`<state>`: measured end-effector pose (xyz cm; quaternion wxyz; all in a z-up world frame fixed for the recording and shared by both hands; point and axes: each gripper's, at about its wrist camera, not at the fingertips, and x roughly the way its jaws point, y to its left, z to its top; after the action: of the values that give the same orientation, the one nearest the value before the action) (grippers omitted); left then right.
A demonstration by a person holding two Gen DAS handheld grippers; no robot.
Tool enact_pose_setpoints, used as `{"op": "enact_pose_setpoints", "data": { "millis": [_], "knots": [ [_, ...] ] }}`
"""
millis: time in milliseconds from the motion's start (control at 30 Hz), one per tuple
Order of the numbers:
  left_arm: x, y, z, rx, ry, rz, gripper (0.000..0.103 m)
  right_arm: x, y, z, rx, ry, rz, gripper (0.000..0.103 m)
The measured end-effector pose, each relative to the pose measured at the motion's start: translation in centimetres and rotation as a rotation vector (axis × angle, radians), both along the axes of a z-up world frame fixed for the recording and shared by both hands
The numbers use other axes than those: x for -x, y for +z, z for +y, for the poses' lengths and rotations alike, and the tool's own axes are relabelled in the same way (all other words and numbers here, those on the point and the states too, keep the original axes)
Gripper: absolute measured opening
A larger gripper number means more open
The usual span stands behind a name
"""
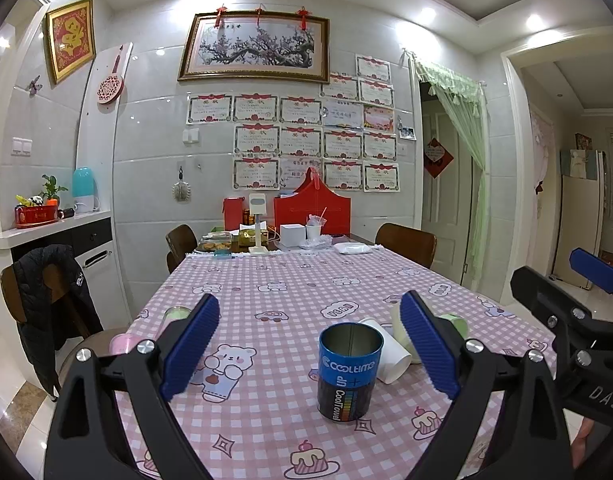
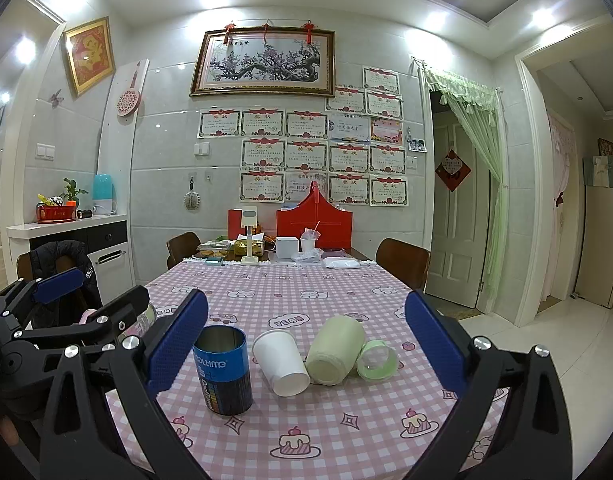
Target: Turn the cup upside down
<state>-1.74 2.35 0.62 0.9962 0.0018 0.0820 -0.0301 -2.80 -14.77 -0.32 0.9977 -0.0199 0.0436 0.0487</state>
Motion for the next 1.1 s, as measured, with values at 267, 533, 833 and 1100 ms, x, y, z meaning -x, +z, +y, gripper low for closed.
{"op": "enact_pose_setpoints", "data": {
  "millis": [267,533,833,1100],
  "knots": [
    [-0.21,-0.10,0.07,-0.003,0.006,0.001,0.090,-0.13,0.11,0.01,-0.001,-0.001,0.003,0.095],
    [-0.25,-0.12,0.13,-0.006,0.008,-0.002,0.090,-0.13,0.08,-0.02,-0.001,-0.001,0.004,0.095],
    [-0.11,-0.08,0.14,-0.008,0.009,-0.004,0.090,-0.17,0.08,0.01,0.000,-0.001,0.005,0.095],
    [-0.10,-0.08,0.16,-0.007,0.008,-0.004,0.090,-0.17,0.03,0.04,0.000,-0.001,0.006,0.095]
  ]
}}
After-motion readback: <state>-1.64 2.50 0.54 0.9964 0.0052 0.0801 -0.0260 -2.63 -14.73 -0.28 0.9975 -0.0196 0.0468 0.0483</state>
